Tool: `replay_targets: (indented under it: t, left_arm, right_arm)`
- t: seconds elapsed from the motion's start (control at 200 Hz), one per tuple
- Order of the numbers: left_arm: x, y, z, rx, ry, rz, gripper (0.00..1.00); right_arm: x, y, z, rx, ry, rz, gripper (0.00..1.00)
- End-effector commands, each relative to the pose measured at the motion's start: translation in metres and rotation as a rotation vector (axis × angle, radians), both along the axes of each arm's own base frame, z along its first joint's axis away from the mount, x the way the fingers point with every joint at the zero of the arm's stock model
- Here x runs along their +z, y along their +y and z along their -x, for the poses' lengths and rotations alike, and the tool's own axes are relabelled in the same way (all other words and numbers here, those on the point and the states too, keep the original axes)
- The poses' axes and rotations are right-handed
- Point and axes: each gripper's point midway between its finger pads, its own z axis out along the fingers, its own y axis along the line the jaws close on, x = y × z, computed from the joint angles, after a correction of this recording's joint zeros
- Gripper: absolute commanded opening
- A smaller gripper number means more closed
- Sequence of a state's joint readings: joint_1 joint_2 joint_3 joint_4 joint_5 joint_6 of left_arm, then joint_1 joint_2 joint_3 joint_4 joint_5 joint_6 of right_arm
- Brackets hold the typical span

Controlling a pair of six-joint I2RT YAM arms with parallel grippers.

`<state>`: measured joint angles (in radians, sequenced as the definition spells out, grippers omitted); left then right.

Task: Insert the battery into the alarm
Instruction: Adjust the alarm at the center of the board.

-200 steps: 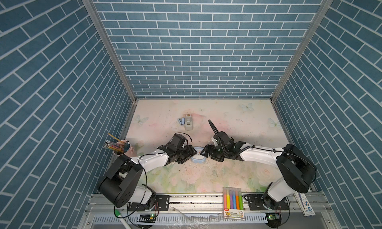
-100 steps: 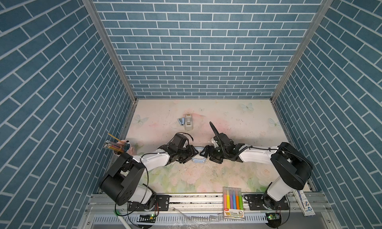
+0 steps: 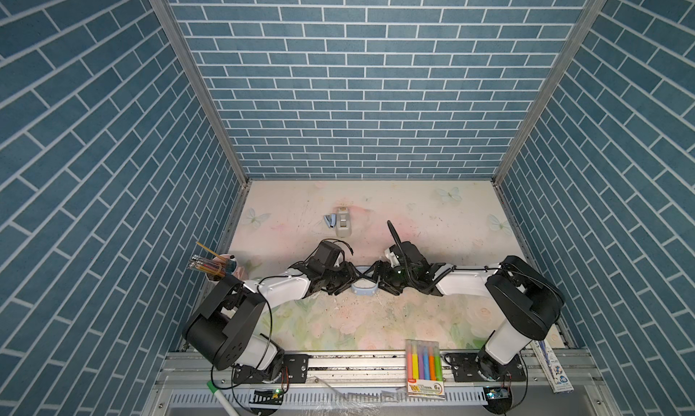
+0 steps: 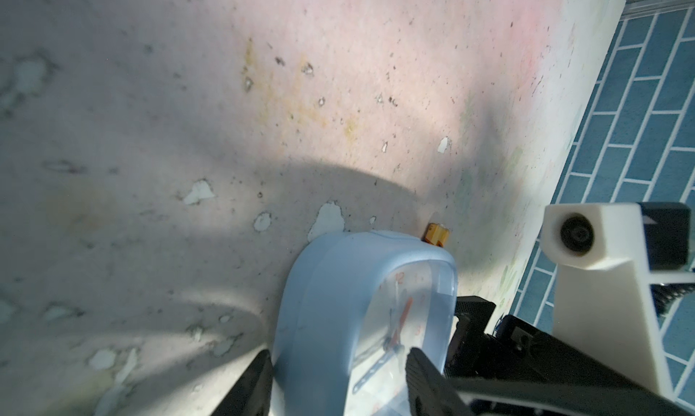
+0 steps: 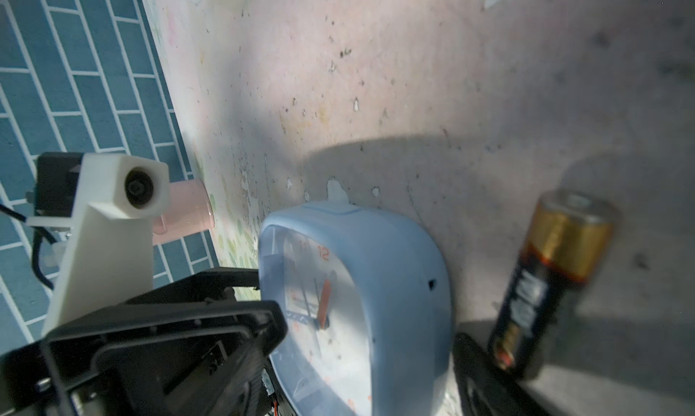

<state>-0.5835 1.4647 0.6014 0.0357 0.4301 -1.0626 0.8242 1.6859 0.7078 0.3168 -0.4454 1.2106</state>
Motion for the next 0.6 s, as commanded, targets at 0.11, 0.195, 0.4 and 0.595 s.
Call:
replay_targets:
  t: [0.11, 0.195, 0.4, 0.595]
  left_arm:
    - [0.001, -0.006, -0.002, -0.007, 0.000, 0.015, 0.58]
    - [0.001, -0.007, -0.003, -0.006, 0.000, 0.018, 0.57]
    - [0.000, -0.009, -0.004, 0.004, 0.004, 0.034, 0.56]
    - [-0.003, -0.008, -0.003, 0.008, 0.005, 0.027, 0.56]
  right_arm:
    - [-0.011, 0.006, 0.003, -0.025, 0.066, -0.076, 0.78]
    - [-0.008, 0.007, 0.002, -0.031, 0.059, -0.104, 0.77]
    - [0.005, 0.005, 0.000, -0.042, 0.015, -0.137, 0.73]
    - [0.013, 0.001, -0.002, -0.056, -0.017, -0.148, 0.68]
